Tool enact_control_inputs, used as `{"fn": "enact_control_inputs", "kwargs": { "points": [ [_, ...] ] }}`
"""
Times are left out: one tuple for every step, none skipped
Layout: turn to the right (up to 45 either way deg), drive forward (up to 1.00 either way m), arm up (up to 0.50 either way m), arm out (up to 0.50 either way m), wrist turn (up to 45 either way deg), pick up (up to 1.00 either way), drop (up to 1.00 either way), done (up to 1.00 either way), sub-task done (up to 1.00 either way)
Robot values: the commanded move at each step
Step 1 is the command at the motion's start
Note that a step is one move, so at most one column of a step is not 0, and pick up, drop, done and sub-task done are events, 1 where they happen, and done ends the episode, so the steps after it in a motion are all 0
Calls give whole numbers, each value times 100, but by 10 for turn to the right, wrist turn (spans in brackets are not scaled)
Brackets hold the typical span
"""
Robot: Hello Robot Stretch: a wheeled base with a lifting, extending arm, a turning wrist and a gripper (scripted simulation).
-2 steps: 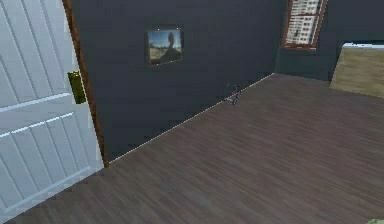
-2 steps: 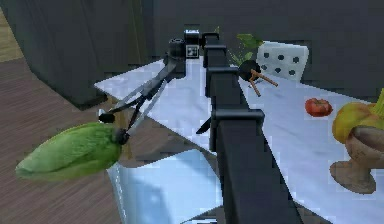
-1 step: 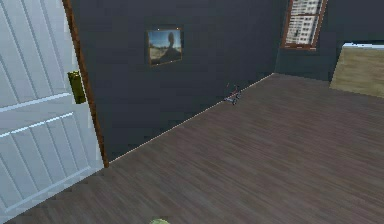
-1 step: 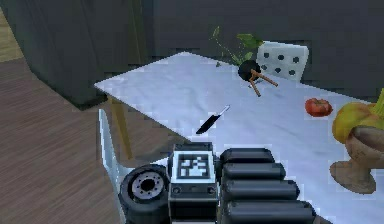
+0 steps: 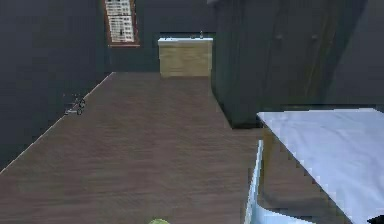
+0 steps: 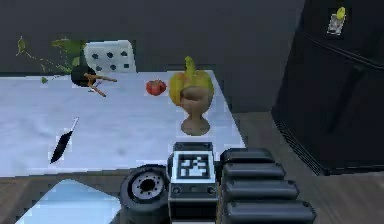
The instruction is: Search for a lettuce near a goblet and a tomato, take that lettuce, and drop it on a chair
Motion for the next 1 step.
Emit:
{"fn": "enact_control_inputs", "kwargs": {
  "points": [
    [450,0,0,0,0,0,0,0,0]
  ]
}}
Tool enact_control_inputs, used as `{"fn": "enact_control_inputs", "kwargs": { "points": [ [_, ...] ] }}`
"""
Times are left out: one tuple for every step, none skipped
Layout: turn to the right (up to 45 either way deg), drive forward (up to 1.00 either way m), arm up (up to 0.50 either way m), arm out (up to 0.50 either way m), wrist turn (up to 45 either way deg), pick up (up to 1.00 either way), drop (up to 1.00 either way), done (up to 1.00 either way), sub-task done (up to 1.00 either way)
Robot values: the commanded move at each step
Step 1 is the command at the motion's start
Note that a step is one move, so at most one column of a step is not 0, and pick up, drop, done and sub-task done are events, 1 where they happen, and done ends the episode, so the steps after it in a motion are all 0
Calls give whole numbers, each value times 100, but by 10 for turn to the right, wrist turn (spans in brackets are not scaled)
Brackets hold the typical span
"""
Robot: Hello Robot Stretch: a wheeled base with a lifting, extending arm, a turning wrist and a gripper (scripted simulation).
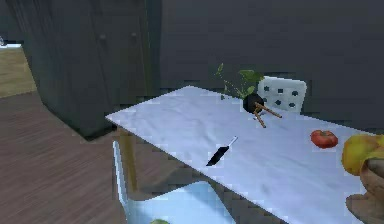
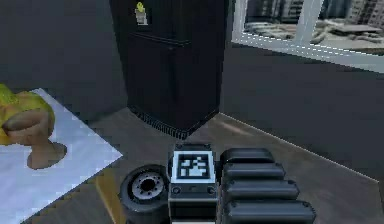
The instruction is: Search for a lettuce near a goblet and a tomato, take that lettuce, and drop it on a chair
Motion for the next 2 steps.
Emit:
{"fn": "enact_control_inputs", "kwargs": {
  "points": [
    [270,0,0,0,0,0,0,0,0],
    [0,25,0,0,0,0,0,0,0]
  ]
}}
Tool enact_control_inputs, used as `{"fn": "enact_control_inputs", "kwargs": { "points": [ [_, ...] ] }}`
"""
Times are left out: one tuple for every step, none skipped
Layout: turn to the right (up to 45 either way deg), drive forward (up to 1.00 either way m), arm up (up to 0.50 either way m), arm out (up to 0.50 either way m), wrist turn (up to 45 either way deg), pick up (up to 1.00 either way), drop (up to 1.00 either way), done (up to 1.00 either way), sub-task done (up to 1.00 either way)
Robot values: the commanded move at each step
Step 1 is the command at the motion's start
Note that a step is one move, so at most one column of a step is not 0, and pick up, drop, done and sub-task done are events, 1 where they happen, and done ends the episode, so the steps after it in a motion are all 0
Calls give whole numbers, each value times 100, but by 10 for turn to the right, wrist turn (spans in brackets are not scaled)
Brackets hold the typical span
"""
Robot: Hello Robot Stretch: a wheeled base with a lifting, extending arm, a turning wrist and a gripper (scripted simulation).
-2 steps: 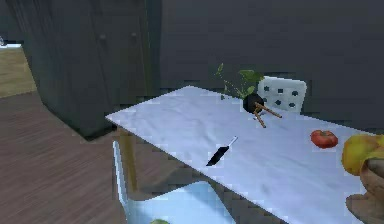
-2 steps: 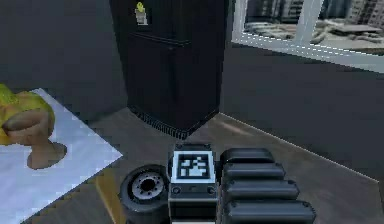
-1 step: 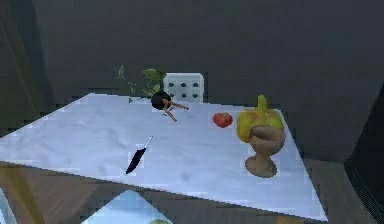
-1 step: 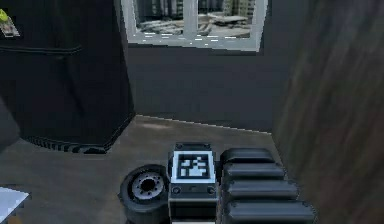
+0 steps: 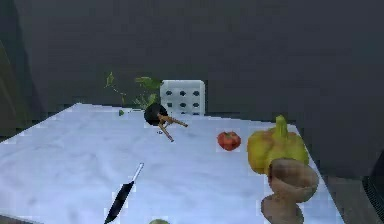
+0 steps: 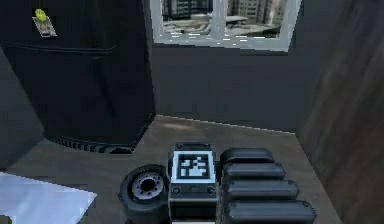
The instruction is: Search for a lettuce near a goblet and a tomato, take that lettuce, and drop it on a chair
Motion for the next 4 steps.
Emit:
{"fn": "enact_control_inputs", "kwargs": {
  "points": [
    [450,0,0,0,0,0,0,0,0],
    [450,0,0,0,0,0,0,0,0],
    [450,0,0,0,0,0,0,0,0],
    [270,0,0,0,0,0,0,0,0]
  ]
}}
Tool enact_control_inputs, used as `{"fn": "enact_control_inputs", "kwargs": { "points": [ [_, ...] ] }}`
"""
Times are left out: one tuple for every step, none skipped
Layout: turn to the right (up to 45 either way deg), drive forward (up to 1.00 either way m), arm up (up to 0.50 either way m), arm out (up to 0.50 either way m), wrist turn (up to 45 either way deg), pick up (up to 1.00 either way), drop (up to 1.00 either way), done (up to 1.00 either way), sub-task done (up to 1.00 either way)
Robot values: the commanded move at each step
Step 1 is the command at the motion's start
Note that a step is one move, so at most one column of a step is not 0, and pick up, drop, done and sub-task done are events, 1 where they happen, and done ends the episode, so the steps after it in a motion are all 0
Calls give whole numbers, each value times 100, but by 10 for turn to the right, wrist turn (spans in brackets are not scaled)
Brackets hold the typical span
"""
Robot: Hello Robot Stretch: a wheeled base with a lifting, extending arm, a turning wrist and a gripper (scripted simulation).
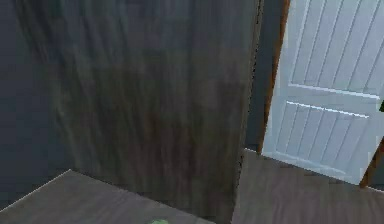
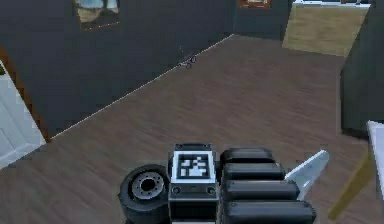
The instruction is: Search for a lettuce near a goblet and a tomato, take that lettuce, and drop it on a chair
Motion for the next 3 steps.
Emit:
{"fn": "enact_control_inputs", "kwargs": {
  "points": [
    [450,0,0,0,0,0,0,0,0],
    [450,0,0,0,0,0,0,0,0],
    [450,0,0,0,0,0,0,0,0]
  ]
}}
